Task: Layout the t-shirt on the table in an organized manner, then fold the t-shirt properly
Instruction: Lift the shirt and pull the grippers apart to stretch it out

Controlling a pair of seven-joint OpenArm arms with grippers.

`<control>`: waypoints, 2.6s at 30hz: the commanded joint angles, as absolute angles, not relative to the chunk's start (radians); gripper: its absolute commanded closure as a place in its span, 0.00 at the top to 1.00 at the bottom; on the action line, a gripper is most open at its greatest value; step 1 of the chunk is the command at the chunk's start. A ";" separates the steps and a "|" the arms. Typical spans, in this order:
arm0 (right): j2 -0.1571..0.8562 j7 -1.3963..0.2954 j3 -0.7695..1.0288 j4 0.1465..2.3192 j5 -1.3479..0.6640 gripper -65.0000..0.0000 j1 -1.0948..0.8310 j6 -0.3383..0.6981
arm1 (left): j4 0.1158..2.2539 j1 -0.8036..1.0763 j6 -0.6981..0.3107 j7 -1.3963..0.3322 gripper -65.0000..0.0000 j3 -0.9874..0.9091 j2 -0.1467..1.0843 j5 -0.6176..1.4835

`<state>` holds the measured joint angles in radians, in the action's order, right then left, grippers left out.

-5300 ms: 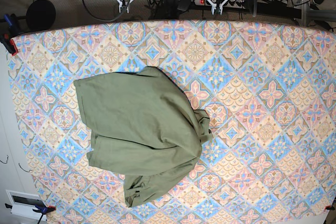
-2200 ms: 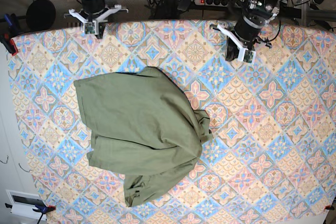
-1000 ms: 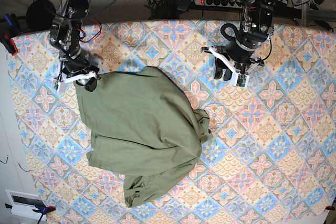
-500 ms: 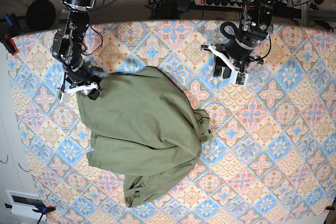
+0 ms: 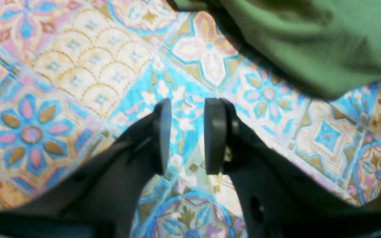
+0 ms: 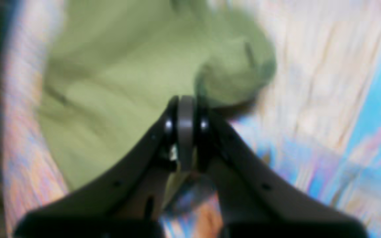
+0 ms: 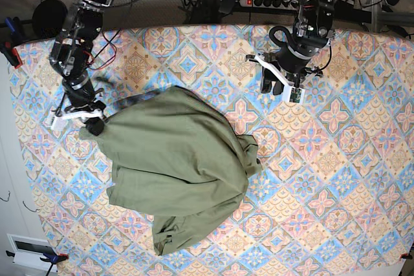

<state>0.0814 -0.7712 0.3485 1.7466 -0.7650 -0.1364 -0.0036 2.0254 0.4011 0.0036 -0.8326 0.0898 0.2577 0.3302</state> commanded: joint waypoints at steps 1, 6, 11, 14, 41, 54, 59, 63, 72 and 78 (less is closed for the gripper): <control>0.091 -0.760 0.371 1.781 -0.773 0.01 -0.145 -0.001 | 2.043 0.397 0.004 -0.814 0.26 0.088 0.260 0.334; 0.166 -0.760 0.429 1.836 -0.774 0.01 -0.157 0.021 | 2.043 0.398 0.004 -0.814 0.26 0.088 0.260 0.334; 0.222 -0.753 0.576 1.837 -0.776 0.01 -0.154 0.166 | 2.043 0.398 0.004 -0.814 0.26 0.088 0.260 0.332; 0.268 -0.751 0.647 1.836 -0.776 0.01 -0.153 0.171 | 2.043 0.398 0.004 -0.814 0.26 0.088 0.260 0.329; 0.306 -0.739 0.674 1.836 -0.848 0.01 -0.159 0.173 | 1.466 -0.096 0.004 -0.809 0.54 0.209 -0.033 0.332; 0.306 -0.739 0.671 1.836 -0.848 0.01 -0.157 0.174 | 1.207 -0.213 0.001 -0.760 0.14 0.217 -0.107 0.331; 0.306 -0.743 0.670 1.836 -0.848 0.01 -0.159 0.174 | 1.271 -0.180 0.001 -0.823 0.00 0.214 0.002 0.337; 0.306 -0.743 0.670 1.836 -0.848 0.01 -0.160 0.174 | 1.471 -0.128 0.001 -0.834 0.00 0.213 0.171 0.426; 0.305 -0.746 0.670 1.836 -0.848 0.01 -0.188 0.174 | 1.627 -0.122 0.001 -0.926 0.00 -0.033 0.423 0.699; 0.275 -0.779 0.622 1.891 -0.881 0.01 -0.288 0.174 | 1.636 -0.133 0.001 -0.923 0.00 -0.117 0.559 0.792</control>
<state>0.2588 -0.8082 0.6147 1.8717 -0.8791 -0.2951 0.1722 1.6207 -0.1162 -0.0029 -0.9478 -0.1085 0.5457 0.7952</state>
